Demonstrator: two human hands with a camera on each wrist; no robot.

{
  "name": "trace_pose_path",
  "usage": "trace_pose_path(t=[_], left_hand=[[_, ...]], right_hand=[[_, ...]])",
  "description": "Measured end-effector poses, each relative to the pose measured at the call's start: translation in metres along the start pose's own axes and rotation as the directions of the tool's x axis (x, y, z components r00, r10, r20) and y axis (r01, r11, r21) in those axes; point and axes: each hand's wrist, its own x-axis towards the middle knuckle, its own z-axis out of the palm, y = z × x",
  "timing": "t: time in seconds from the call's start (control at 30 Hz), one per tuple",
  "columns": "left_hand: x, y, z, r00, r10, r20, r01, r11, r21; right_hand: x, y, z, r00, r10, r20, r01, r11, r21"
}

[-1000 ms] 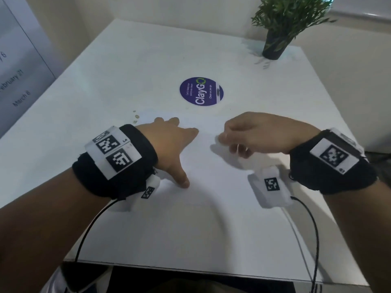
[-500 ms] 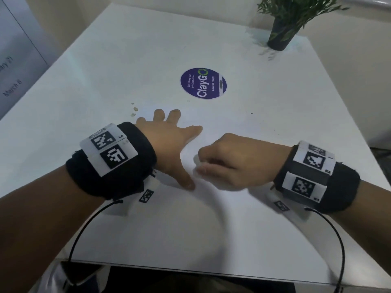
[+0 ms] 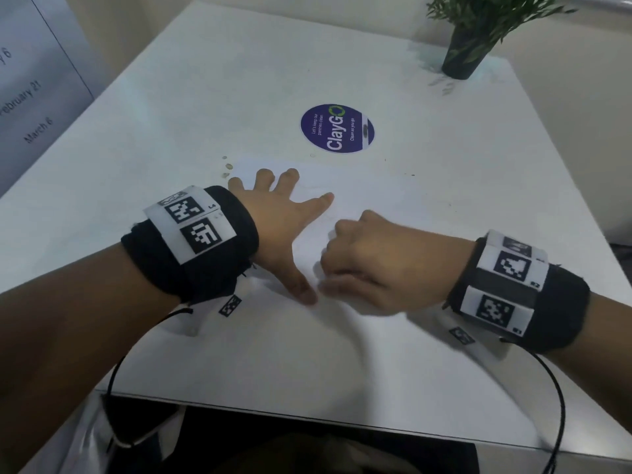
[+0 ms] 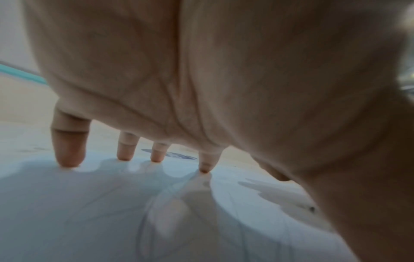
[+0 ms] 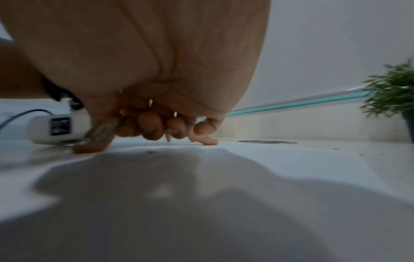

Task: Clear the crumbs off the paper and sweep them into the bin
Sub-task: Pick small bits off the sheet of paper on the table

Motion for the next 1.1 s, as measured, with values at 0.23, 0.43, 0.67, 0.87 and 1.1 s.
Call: trace_pose_path(t=[0.23, 0.43, 0.67, 0.87, 1.1], left_hand=[[0.000, -0.003, 0.002, 1.000, 0.005, -0.007, -0.005, 1.000, -0.005], [0.001, -0.003, 0.005, 1.000, 0.008, -0.002, -0.008, 1.000, -0.002], [0.001, -0.003, 0.004, 0.999, 0.007, 0.044, -0.006, 1.000, -0.016], [0.001, 0.000, 0.004, 0.999, 0.004, 0.047, -0.003, 1.000, -0.005], [0.000, 0.000, 0.004, 0.999, 0.014, 0.033, -0.013, 1.000, -0.020]], right_hand=[[-0.009, 0.027, -0.009, 0.980, 0.156, -0.125, -0.181, 0.959, -0.219], [0.011, 0.001, -0.007, 0.987, 0.130, 0.092, -0.114, 0.979, -0.167], [-0.013, 0.040, -0.012, 0.958, 0.276, -0.078, -0.287, 0.925, -0.247], [-0.003, 0.006, 0.002, 0.992, 0.123, -0.004, -0.121, 0.967, -0.225], [0.005, 0.007, -0.009, 0.981, 0.184, -0.061, -0.192, 0.966, -0.170]])
